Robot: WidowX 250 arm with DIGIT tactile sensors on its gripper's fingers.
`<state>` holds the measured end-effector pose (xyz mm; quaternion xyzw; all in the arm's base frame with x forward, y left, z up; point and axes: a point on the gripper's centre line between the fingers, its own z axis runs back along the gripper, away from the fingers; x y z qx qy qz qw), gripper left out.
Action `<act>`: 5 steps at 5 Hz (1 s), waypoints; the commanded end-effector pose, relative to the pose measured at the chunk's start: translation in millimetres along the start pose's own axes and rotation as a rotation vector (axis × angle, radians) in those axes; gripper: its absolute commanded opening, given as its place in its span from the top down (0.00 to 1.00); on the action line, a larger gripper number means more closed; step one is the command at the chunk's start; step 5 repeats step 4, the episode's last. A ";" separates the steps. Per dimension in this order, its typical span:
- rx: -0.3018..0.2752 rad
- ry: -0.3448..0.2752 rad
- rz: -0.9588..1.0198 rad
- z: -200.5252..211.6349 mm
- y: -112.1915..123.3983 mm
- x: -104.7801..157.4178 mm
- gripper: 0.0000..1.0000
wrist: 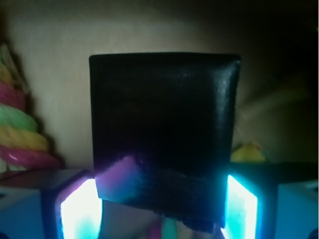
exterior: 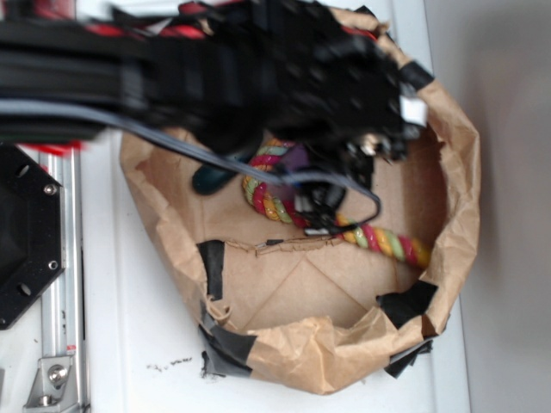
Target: Grab the black box.
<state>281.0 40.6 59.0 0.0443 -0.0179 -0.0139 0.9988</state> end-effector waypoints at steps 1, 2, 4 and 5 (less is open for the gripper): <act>-0.078 -0.219 -0.004 114.9 -12.0 -28.6 1.00; -0.115 -0.182 -0.072 143.5 -23.1 -29.7 1.00; -0.134 -0.095 -0.131 141.0 -40.6 -24.7 1.00; -0.134 -0.095 -0.131 141.0 -40.6 -24.7 1.00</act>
